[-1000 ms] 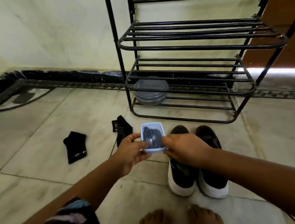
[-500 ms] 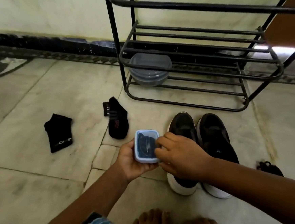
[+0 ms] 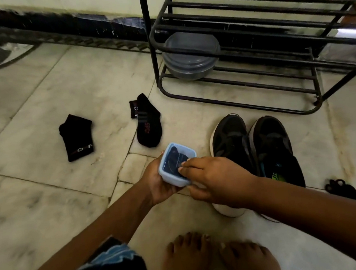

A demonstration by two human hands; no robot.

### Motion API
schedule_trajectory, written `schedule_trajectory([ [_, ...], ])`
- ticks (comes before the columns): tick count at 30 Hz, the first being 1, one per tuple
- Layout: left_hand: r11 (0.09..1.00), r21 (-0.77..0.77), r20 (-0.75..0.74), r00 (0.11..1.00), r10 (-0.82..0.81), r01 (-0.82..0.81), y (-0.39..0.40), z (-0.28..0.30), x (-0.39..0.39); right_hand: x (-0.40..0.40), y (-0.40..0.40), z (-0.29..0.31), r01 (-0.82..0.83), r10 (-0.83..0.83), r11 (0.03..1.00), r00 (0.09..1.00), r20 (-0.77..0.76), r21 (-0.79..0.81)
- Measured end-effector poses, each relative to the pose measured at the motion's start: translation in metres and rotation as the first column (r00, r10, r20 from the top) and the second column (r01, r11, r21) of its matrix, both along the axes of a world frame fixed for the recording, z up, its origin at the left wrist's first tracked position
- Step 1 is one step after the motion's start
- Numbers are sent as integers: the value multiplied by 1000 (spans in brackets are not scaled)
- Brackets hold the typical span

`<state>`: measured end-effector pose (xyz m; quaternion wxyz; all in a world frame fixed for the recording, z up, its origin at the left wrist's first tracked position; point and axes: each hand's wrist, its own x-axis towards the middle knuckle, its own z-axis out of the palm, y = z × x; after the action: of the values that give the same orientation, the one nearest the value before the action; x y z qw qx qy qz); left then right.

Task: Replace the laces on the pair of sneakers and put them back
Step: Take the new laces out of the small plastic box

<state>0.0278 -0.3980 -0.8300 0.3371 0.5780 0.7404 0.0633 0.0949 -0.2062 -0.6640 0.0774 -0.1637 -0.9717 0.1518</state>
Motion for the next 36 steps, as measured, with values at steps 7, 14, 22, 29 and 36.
schedule_trajectory([
  [7, 984, -138, -266, 952, -150, 117, 30, 53, -8, 0, 10, 10, 76, -75, 989, 997, 11, -131],
  [14, 974, -164, -194, 963, -189, 159, 14, 42, -2, -11, -1, 2, 246, -232, 963, 965, 121, -112],
  [22, 969, -162, -281, 933, -225, 185, 16, 52, -5, -7, -7, -5, 231, -231, 965, 973, 13, -123],
  [29, 961, -82, -342, 899, -275, 263, 8, 44, -3, -6, -2, -5, 147, -142, 983, 989, 52, -113],
  [36, 969, -105, -252, 937, -241, 222, 8, 45, -6, -7, 6, -1, 209, -225, 964, 971, -86, -168],
])
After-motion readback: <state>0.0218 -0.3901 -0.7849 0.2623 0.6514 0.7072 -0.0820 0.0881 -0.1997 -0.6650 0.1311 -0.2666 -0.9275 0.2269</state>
